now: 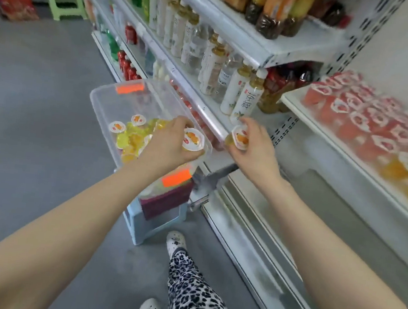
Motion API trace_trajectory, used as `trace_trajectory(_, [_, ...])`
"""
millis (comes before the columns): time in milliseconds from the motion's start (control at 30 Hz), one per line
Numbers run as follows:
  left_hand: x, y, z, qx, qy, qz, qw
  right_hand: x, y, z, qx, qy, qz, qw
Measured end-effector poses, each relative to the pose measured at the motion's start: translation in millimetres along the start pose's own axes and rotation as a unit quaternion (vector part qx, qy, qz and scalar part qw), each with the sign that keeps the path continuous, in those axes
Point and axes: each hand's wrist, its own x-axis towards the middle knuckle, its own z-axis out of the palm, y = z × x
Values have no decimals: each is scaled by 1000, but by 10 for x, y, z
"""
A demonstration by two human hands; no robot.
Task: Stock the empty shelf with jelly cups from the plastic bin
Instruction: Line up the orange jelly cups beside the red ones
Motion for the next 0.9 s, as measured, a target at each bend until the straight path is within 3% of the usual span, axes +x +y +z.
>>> trace_trajectory(200, [-99, 811, 216, 27, -63, 35, 997, -645, 250, -856, -15, 73, 70, 995])
trace_trajectory(333, [-114, 1349, 377, 53, -70, 103, 991, -1084, 429, -1446, -62, 137, 68, 986])
trace_trajectory(533, [-163, 2264, 775, 7, -81, 176, 981, -1656, 805, -2330, -99, 225, 88, 965])
trace_trajectory(900, [-501, 3938, 1435, -100, -57, 261, 958, -2693, 1662, -3590, -121, 290, 202, 928])
